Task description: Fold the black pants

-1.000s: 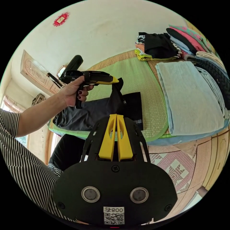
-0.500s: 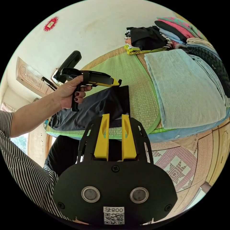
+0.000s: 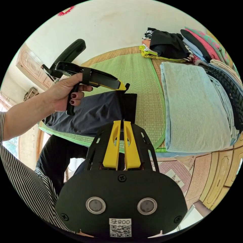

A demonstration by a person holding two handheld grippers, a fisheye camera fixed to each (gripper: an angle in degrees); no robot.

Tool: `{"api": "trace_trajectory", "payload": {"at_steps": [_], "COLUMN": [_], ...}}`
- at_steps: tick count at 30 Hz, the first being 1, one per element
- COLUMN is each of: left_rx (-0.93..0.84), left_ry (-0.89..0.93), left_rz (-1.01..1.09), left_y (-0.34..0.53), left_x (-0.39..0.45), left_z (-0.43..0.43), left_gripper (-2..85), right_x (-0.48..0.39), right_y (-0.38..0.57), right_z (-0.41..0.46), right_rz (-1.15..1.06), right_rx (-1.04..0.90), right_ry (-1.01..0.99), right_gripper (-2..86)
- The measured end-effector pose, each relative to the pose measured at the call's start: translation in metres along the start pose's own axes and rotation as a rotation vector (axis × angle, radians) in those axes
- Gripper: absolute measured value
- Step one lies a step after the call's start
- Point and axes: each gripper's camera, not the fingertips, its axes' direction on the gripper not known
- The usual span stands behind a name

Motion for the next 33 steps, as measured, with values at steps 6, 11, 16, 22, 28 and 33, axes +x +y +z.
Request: {"api": "trace_trajectory", "payload": {"at_steps": [6, 11, 16, 22, 28, 33], "left_rx": [-0.06, -0.039, 0.011, 0.056, -0.017, 0.003], "left_ry": [-0.019, -0.015, -0.011, -0.038, -0.171, -0.194], "left_rz": [-0.024, 0.002, 0.005, 0.047, 0.031, 0.028], "left_y": [-0.009, -0.009, -0.003, 0.025, 0.036, 0.045], "left_x": [0.006, 0.014, 0.017, 0.025, 0.023, 0.026], "left_z": [0.029, 0.033, 0.022, 0.006, 0.02, 0.009], "left_gripper": [1.8, 2.4, 2.5, 1.8, 0.5, 0.2], "right_x": [0.011, 0.019, 0.024, 0.023, -0.008, -0.02], "right_y": [0.011, 0.015, 0.017, 0.018, -0.005, -0.009], "right_z": [0.007, 0.011, 0.005, -0.016, -0.004, 0.021], "right_rz": [0.054, 0.106, 0.154, 0.179, 0.083, 0.065], "right_rx": [-0.046, -0.056, -0.037, 0.028, 0.007, -0.063], "right_ry": [-0.02, -0.068, -0.125, -0.096, -0.104, -0.034], "right_gripper": [0.9, 0.9, 1.0, 0.2, 0.0, 0.0]}}
